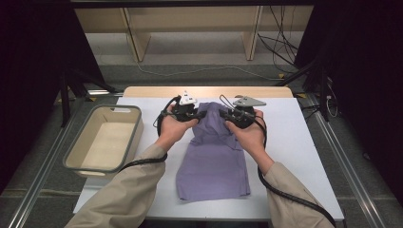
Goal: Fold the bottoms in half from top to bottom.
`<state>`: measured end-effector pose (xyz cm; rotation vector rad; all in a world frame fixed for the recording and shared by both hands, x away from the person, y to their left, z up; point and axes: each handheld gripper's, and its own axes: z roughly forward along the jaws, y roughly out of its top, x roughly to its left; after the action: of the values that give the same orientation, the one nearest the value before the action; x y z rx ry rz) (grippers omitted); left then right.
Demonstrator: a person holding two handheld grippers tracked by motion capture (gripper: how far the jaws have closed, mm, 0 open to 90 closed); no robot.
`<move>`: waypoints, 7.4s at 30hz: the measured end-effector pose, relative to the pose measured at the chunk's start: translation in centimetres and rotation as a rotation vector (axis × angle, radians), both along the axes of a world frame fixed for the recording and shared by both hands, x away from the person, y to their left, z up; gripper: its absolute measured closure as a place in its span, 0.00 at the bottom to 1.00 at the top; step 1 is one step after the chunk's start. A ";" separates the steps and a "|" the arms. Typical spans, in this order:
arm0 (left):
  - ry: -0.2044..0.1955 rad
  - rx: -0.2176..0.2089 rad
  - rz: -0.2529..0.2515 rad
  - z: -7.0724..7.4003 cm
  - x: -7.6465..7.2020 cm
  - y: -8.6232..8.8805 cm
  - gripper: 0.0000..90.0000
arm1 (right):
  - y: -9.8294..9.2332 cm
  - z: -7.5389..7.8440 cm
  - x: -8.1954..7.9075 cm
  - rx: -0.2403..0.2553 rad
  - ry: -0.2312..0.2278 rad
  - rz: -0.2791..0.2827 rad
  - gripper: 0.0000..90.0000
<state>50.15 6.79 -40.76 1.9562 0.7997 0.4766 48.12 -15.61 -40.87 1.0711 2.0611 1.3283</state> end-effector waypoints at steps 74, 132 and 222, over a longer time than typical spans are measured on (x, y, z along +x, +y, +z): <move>-0.065 0.001 -0.052 -1.0 -5.6 0.5 0.84 | -0.1 -0.8 -5.3 -0.012 -0.040 0.039 0.85; -0.047 0.028 -0.078 -1.6 -8.3 0.9 0.84 | -0.2 -1.5 -7.5 -0.025 -0.017 0.093 0.85; -0.050 0.052 -0.142 -1.5 -11.5 1.4 0.84 | -0.5 -1.4 -10.6 -0.048 -0.016 0.158 0.85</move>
<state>38.61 8.19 -42.30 2.0251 0.6173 0.4635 37.52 -16.10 -42.23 0.8898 2.1931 1.3495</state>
